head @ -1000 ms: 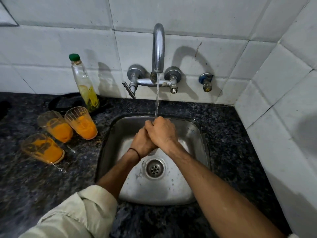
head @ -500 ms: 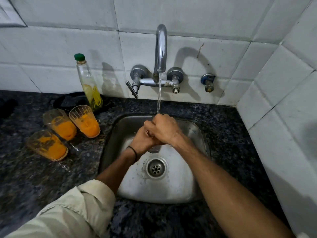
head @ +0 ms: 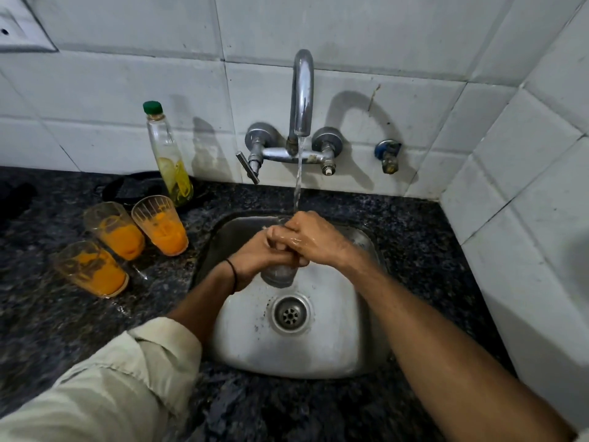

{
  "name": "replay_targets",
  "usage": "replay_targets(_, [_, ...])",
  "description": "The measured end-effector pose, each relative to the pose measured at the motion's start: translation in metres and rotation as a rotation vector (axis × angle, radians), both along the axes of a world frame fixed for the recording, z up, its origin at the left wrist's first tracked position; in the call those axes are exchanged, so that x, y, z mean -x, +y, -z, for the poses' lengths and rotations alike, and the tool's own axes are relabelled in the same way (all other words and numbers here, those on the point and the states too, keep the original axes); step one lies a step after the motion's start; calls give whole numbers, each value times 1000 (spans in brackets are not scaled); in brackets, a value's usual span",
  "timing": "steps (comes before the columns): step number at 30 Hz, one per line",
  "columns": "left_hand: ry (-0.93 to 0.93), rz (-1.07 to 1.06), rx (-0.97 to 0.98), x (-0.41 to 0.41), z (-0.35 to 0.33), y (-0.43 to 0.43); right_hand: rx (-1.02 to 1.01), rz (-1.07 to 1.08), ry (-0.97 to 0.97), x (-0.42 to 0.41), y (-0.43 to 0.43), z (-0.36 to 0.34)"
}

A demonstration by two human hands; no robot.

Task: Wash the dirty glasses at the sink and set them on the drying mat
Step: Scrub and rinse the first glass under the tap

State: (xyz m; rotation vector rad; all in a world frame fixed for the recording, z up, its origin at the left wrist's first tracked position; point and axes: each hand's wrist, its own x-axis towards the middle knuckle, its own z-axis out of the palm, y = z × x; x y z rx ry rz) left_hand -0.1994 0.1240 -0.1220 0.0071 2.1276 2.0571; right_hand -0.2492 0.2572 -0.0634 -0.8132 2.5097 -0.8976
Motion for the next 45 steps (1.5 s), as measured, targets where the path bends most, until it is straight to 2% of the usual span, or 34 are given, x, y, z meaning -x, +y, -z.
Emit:
replay_targets(1, [-31, 64, -35, -1, -2, -2, 3, -28, -21, -2, 1, -1])
replay_targets(3, [-72, -30, 77, -1, -2, 6, 13, 103, -36, -4, -7, 4])
replay_targets(4, [-63, -142, 221, 0, 1, 14, 29, 215, -98, -5, -14, 6])
replay_targets(6, [41, -351, 535, 4, 11, 23, 63, 358, -341, -11, -27, 9])
replay_targets(7, [110, -399, 585, 5, 16, 22, 67, 341, -438, -16, -29, 8])
replay_targets(9, [197, -387, 547, 7, 23, 13, 72, 230, -423, -27, -24, 7])
replay_targets(11, [216, -329, 506, 7, 19, 2, 92, 69, -223, -36, -8, 12])
replay_targets(12, [220, -297, 496, 6, 14, -3, 29, -44, -62, -34, 3, 15])
replay_targets(15, [228, -153, 509, 4, 6, -8, -387, -529, 547, -1, 37, 18])
replay_targets(17, [230, -131, 525, 5, 8, -5, -458, -678, 691, 20, 47, 19])
replay_targets(18, [230, -161, 512, 5, 8, -2, -456, -645, 667, 22, 45, 22])
replay_targets(21, [314, -273, 495, 8, 8, 9, -359, -346, 353, 5, 17, 33])
replay_targets(25, [448, -318, 551, 9, 9, 16, 6, 405, -219, -21, -35, 41])
replay_targets(26, [456, -299, 576, 8, 11, 14, 102, 538, -257, -31, -42, 46])
replay_targets(27, [456, -269, 597, 7, 11, 10, 166, 568, -212, -41, -43, 51])
replay_targets(28, [445, -239, 599, 6, 13, 5, 223, 492, -114, -49, -37, 57])
replay_targets(30, [361, -215, 553, 3, 17, -7, 202, 134, 163, -46, -10, 71])
replay_targets(32, [255, -158, 557, -1, 23, -12, -82, -308, 469, -21, 17, 67])
replay_targets(34, [216, -65, 559, -3, 28, -7, -416, -668, 668, 2, 28, 46])
replay_targets(36, [198, -43, 511, -2, 29, -2, -558, -776, 685, 10, 24, 37])
replay_targets(38, [207, -64, 530, 2, 26, -1, -549, -648, 544, 6, 12, 41])
replay_targets(41, [250, -109, 575, 5, 23, -3, -429, -386, 192, -3, -2, 42])
replay_targets(42, [237, -133, 599, 5, 24, -3, -323, -275, -2, -5, -5, 39])
replay_targets(43, [201, -160, 637, 5, 26, -2, -134, -134, -216, -9, -8, 38])
replay_targets(44, [156, -197, 698, 5, 27, -1, 93, 43, -380, -17, -12, 36])
replay_targets(45, [118, -239, 784, 4, 27, 1, 282, 247, -466, -25, -17, 39])
